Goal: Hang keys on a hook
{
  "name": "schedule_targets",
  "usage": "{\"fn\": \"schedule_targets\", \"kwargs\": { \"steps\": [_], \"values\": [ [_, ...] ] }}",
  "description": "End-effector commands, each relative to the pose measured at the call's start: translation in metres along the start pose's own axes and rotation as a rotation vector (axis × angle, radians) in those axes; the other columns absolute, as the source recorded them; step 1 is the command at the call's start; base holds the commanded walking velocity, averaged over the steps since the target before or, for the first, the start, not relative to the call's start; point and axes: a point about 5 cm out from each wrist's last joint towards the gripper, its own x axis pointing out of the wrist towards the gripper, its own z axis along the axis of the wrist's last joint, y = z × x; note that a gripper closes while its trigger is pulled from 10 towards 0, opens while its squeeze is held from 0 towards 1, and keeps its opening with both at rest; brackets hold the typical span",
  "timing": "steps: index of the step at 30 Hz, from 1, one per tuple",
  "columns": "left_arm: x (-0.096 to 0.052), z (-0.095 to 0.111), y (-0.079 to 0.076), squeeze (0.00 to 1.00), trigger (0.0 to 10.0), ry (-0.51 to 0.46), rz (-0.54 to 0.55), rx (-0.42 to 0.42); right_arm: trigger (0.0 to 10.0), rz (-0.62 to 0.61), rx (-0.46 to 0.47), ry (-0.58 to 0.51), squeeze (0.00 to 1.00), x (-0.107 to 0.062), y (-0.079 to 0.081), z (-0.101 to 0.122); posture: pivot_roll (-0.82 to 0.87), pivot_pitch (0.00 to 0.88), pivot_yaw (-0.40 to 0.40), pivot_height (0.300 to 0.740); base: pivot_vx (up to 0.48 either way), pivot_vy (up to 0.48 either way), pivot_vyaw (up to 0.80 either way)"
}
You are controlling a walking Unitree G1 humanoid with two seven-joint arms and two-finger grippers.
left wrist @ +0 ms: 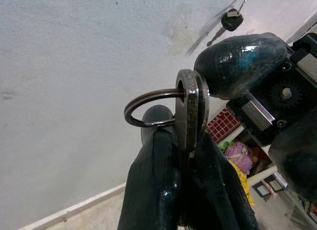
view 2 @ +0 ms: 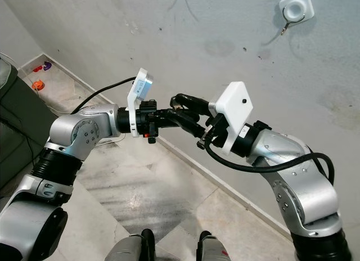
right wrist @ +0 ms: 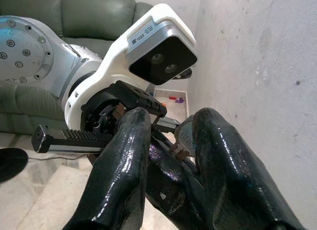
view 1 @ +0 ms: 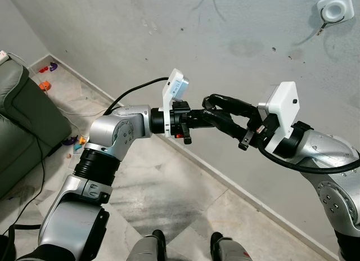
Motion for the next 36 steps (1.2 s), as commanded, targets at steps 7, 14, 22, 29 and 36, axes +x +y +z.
{"fn": "schedule_targets", "kwargs": {
  "steps": [7,14,22,29,36],
  "values": [
    [-0.001,0.006,-0.003,0.0,10.0,0.01,-0.003,0.051,10.0,0.0,-0.037,0.039,0.0,0.001,0.0,-0.004,-0.13,0.194,0.124,0.74,0.0,0.0,0.0],
    [-0.002,0.007,-0.003,0.0,10.0,0.009,0.001,0.055,10.0,-0.028,-0.068,0.081,0.0,0.0,-0.005,-0.01,-0.13,0.195,0.123,0.74,0.0,0.0,0.0],
    [-0.003,0.007,-0.004,0.0,10.0,0.011,0.008,0.059,7.9,-0.098,-0.122,0.144,0.0,0.002,-0.012,-0.015,-0.12,0.195,0.126,0.74,0.0,0.0,0.0],
    [-0.003,0.008,-0.003,0.0,10.0,0.008,0.014,0.062,10.0,-0.132,-0.136,0.173,0.0,0.002,-0.012,-0.021,-0.12,0.201,0.126,0.74,0.0,0.0,0.0],
    [-0.004,0.006,-0.003,0.0,10.0,0.012,0.021,0.058,10.0,-0.203,-0.111,0.097,0.0,0.0,-0.024,-0.01,-0.12,0.202,0.125,0.74,0.0,0.0,0.0]
  ]
}}
